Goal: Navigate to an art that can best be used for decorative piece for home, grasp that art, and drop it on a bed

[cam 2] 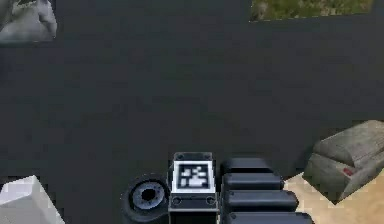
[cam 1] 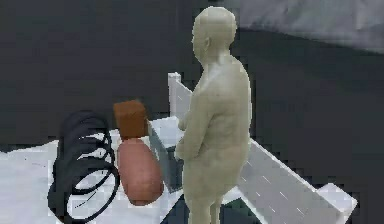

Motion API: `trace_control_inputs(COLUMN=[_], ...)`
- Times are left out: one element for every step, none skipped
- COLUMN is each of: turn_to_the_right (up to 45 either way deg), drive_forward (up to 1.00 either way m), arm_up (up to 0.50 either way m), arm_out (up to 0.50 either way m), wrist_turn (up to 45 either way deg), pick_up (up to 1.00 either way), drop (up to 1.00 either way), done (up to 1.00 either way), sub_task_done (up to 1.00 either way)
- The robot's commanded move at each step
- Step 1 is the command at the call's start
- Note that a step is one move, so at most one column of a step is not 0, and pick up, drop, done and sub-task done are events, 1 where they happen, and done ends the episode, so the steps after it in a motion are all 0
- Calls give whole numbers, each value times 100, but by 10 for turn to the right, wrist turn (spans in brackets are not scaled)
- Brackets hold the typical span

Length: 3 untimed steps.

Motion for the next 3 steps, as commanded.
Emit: trace_control_inputs(turn_to_the_right=[-450,-180,450], drive_forward=[0,0,0], arm_up=[0,0,0], arm_out=[0,0,0], wrist_turn=[0,0,0], pick_up=[0,0,0], drop=[0,0,0], done=[0,0,0], sub_task_done=[0,0,0])
